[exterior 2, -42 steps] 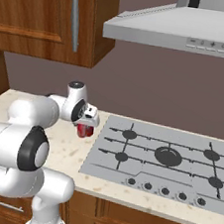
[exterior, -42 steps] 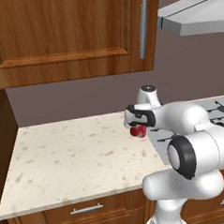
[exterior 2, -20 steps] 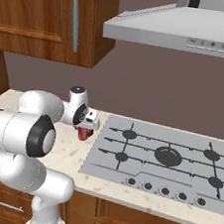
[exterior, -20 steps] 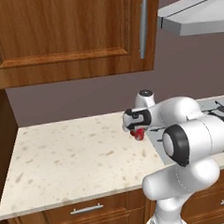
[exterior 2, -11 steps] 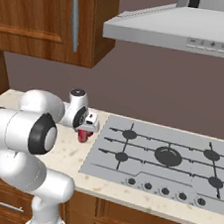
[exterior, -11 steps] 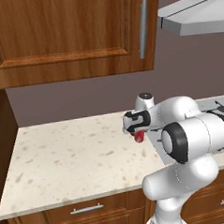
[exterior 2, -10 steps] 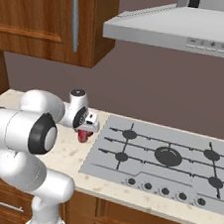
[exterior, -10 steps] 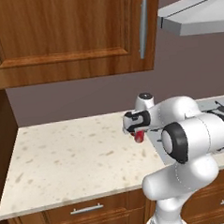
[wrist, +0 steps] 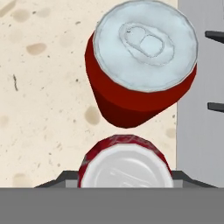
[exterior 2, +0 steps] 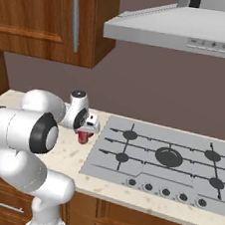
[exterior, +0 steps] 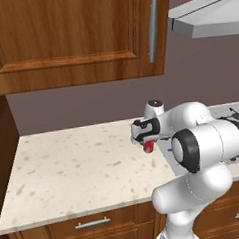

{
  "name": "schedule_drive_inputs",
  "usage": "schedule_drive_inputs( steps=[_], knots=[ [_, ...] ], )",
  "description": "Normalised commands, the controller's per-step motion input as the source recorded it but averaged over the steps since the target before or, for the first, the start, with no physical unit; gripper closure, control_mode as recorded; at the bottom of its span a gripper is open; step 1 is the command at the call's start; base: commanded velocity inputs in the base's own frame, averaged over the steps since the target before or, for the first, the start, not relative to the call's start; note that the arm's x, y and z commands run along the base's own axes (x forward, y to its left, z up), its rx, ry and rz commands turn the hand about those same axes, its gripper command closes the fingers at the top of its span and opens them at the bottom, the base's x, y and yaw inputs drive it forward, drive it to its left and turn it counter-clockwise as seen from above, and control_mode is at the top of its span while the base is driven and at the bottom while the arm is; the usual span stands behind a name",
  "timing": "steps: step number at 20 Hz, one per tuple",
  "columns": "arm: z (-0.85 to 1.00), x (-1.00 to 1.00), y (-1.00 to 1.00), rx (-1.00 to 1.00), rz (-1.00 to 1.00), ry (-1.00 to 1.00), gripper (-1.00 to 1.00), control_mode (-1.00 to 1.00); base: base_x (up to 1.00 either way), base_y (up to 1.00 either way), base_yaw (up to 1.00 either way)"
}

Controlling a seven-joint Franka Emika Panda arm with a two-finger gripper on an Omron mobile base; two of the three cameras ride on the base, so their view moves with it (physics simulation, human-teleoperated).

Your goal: Four empty soda cans are scattered around the kitchen. Gather all the cans and cluster them next to the stove for recycling.

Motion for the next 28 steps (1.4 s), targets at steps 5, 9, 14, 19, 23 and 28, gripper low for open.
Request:
schedule_drive_inputs(
  steps=[5,9,14,19,23,28],
  knots=[
    [-0.11,0.00,0.00,0.00,0.02,0.00,1.00,-1.00,0.00,0.00,0.00],
    [-0.12,0.00,0.00,0.00,0.02,0.00,1.00,-1.00,0.00,0.00,0.00],
    [-0.02,0.00,0.00,0.00,0.03,0.00,1.00,-1.00,0.00,0.00,0.00],
    [0.00,0.00,0.00,0.00,0.01,0.00,1.00,-1.00,0.00,0.00,0.00],
    [0.00,0.00,0.00,0.00,0.00,0.00,1.00,-1.00,0.00,0.00,0.00],
    [0.00,0.00,0.00,0.00,0.00,0.00,1.00,-1.00,0.00,0.00,0.00]
  ],
)
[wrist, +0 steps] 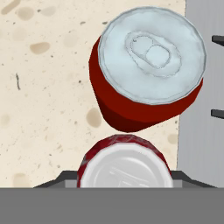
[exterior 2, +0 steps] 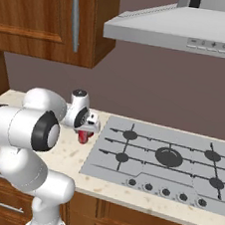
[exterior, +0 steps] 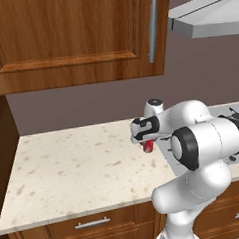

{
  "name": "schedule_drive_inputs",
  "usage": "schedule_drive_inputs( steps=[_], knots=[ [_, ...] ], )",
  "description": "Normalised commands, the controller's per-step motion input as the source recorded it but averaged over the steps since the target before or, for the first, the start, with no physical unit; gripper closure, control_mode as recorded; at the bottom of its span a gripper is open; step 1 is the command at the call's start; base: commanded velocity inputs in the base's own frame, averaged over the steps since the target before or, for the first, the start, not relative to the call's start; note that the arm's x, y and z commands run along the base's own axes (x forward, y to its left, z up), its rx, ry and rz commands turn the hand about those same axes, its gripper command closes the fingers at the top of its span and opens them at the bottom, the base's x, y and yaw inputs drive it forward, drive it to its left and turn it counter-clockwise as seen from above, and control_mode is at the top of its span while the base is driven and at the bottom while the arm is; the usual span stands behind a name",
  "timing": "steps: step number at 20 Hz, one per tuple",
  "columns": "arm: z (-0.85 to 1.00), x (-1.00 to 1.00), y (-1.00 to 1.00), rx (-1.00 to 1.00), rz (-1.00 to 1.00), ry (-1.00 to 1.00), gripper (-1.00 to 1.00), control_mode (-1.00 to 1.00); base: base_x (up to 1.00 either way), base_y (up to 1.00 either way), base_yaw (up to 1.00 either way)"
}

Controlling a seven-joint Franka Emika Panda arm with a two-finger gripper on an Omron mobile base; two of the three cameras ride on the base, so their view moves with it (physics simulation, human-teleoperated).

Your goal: Four empty soda cans are scattered around the kitchen. Gather all the cans and cluster them next to the stove for recycling.

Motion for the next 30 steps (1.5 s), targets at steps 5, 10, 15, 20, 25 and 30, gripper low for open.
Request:
schedule_drive_inputs(
  steps=[5,10,15,20,25,30],
  knots=[
    [0.00,0.00,0.00,0.00,0.00,0.00,1.00,-1.00,0.00,0.00,0.00],
    [0.00,0.00,0.00,0.00,0.00,0.00,1.00,-1.00,0.00,0.00,0.00],
    [0.00,0.00,0.00,0.00,0.00,0.00,-1.00,-1.00,0.00,0.00,0.00],
    [0.00,0.00,0.00,0.00,0.00,0.00,-1.00,-1.00,0.00,0.00,0.00],
    [0.00,0.00,0.00,0.00,0.00,0.00,-1.00,-1.00,0.00,0.00,0.00],
    [0.02,0.00,0.00,0.00,0.00,0.00,-1.00,-1.00,0.00,0.00,0.00]
  ],
)
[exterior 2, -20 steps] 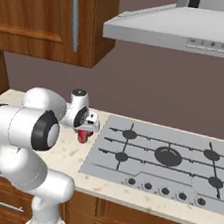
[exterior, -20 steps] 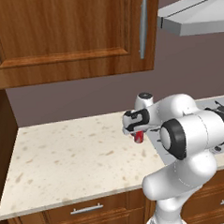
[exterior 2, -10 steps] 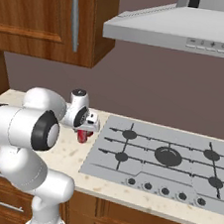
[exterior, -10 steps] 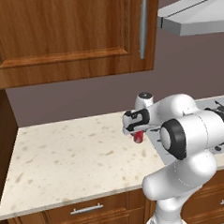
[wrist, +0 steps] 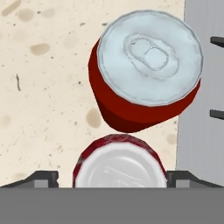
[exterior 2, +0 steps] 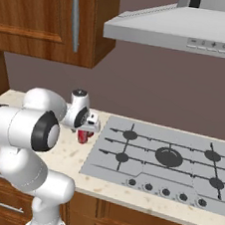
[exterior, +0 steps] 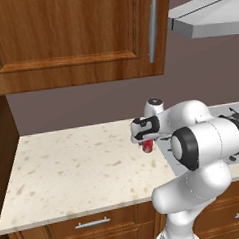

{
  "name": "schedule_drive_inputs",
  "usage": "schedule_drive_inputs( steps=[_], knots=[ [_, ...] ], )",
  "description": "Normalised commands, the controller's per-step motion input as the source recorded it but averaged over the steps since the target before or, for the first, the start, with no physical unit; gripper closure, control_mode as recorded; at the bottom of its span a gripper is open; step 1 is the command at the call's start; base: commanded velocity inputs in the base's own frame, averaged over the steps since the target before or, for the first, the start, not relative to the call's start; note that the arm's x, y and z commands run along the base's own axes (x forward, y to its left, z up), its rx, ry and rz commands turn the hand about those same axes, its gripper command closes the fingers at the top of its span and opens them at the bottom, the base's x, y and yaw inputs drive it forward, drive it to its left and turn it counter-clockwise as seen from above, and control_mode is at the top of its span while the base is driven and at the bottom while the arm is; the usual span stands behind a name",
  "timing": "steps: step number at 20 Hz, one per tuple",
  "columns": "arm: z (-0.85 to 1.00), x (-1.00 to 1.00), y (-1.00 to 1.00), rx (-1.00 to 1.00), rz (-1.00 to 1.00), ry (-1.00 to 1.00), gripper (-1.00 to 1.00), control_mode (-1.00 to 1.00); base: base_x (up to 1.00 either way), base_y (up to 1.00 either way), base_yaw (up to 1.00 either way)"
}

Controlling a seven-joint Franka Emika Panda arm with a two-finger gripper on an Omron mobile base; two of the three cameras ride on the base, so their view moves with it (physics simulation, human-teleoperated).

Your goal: Four empty soda cans are scattered around the kitchen. Gather all the cans and cluster them next to the stove for recycling.

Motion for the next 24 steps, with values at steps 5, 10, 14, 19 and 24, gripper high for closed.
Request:
schedule_drive_inputs(
  steps=[5,10,14,19,24],
  knots=[
    [0.27,0.00,-0.08,0.00,0.00,0.00,-1.00,-1.00,0.00,0.00,0.00],
    [0.30,0.00,-0.05,0.00,0.00,0.00,-1.00,-1.00,0.00,0.00,0.00],
    [0.18,-0.22,0.00,0.00,0.00,0.00,-1.00,-1.00,0.00,0.00,0.00],
    [0.14,-0.54,0.00,0.00,-0.02,0.00,-1.00,-1.00,0.00,0.00,0.00],
    [0.09,-0.57,0.00,0.00,-0.02,0.01,-1.00,-1.00,0.00,0.00,0.00]
  ],
)
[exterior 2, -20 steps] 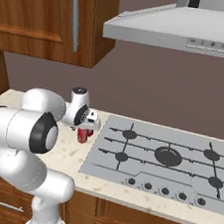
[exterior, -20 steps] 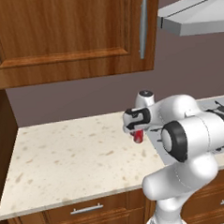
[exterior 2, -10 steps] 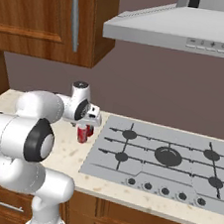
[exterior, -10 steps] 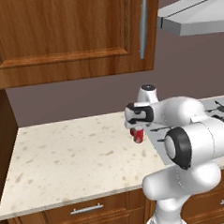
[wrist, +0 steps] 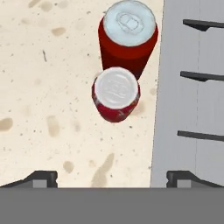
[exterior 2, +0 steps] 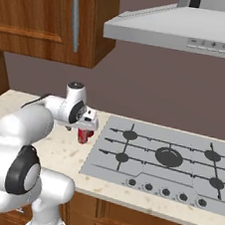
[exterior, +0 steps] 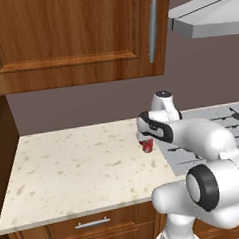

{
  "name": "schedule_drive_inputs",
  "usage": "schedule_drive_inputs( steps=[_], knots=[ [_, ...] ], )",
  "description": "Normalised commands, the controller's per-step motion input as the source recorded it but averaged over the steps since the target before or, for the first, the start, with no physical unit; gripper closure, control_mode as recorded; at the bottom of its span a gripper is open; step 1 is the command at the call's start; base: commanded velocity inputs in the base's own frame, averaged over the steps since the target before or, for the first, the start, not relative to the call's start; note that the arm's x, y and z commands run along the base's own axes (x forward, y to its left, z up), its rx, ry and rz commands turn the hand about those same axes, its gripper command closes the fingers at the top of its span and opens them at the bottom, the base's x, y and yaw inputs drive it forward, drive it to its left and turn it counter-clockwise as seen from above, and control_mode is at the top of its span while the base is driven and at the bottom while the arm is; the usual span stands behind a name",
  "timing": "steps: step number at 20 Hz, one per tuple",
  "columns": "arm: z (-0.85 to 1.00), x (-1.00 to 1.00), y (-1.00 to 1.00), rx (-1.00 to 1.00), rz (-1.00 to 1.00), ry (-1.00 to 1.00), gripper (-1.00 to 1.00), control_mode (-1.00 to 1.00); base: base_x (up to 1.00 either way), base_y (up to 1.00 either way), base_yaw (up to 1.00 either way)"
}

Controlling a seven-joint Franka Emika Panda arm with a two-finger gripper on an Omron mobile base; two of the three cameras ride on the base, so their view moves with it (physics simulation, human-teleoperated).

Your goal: Four empty soda cans are scattered around the kitchen. Gather all the cans and cluster them next to the stove for recycling.

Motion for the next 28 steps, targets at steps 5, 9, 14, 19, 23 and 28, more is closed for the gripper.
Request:
schedule_drive_inputs(
  steps=[5,9,14,19,23,28],
  knots=[
    [0.14,-0.63,0.00,0.00,-0.02,0.00,-1.00,-1.00,0.00,0.00,0.00],
    [0.26,-0.72,0.00,0.00,-0.02,0.00,-1.00,-1.00,0.00,0.00,0.00],
    [0.26,-0.62,0.00,0.00,-0.05,0.00,-1.00,-1.00,0.00,0.00,0.00],
    [0.23,-0.43,0.00,0.00,-0.06,-0.02,-1.00,-1.00,0.00,0.00,0.00],
    [0.21,-0.38,0.00,0.00,-0.01,-0.06,-1.00,-1.00,0.00,0.00,0.00],
    [0.37,-0.19,0.00,0.00,-0.01,-0.02,-1.00,-1.00,0.00,0.00,0.00]
  ],
)
